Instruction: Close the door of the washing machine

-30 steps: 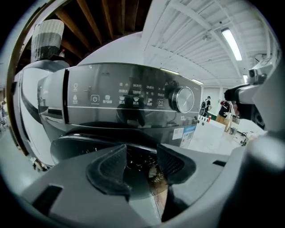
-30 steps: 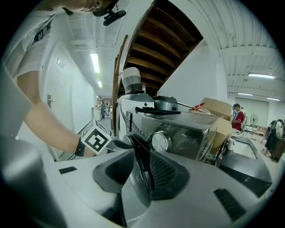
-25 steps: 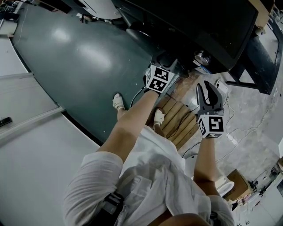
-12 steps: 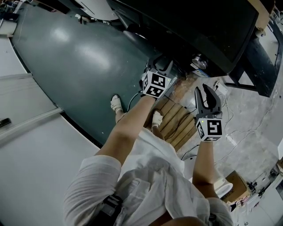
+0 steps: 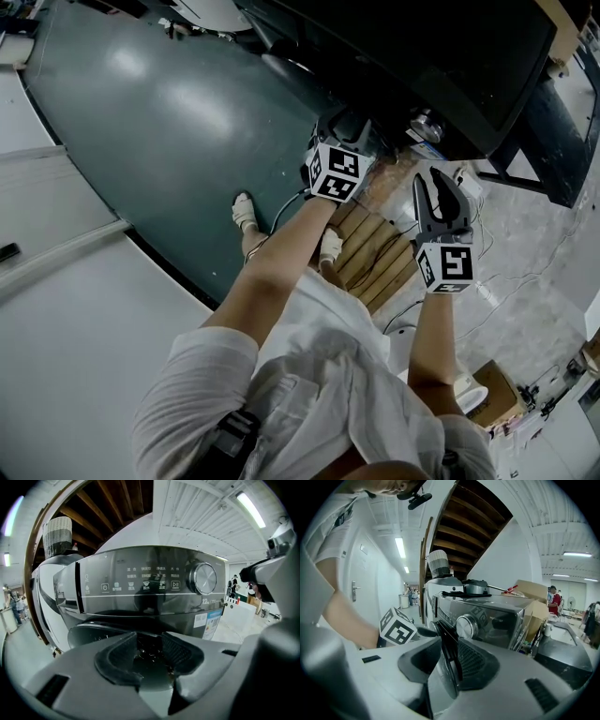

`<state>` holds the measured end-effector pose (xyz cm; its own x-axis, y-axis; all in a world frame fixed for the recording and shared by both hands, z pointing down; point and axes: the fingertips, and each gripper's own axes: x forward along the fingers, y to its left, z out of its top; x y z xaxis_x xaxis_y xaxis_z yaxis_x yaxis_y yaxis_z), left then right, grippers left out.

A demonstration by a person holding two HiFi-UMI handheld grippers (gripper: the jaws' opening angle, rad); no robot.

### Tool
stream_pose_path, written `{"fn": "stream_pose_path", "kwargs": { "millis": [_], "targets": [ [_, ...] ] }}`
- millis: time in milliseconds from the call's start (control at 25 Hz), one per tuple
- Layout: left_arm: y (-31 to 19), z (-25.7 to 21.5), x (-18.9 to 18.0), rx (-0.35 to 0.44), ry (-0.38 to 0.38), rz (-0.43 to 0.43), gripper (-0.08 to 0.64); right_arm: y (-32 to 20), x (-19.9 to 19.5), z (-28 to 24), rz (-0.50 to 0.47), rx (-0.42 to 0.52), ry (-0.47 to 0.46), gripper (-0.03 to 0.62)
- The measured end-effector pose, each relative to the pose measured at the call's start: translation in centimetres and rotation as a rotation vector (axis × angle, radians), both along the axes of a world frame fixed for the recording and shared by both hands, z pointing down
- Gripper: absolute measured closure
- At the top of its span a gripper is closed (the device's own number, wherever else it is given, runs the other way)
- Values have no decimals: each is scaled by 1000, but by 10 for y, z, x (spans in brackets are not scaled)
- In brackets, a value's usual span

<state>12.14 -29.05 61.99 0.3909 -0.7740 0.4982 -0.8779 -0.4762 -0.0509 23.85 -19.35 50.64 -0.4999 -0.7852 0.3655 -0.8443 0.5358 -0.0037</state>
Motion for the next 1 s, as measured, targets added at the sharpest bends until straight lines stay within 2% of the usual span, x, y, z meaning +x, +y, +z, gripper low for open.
{"fn": "stream_pose_path", "kwargs": {
  "millis": [400, 1000],
  "targets": [
    [-5, 1, 4, -34, -1, -7, 390, 3, -10, 7, -6, -11, 11, 465],
    [-4, 1, 2, -39, 54, -2, 397, 14, 0, -4, 22, -14, 30, 465]
  ]
}}
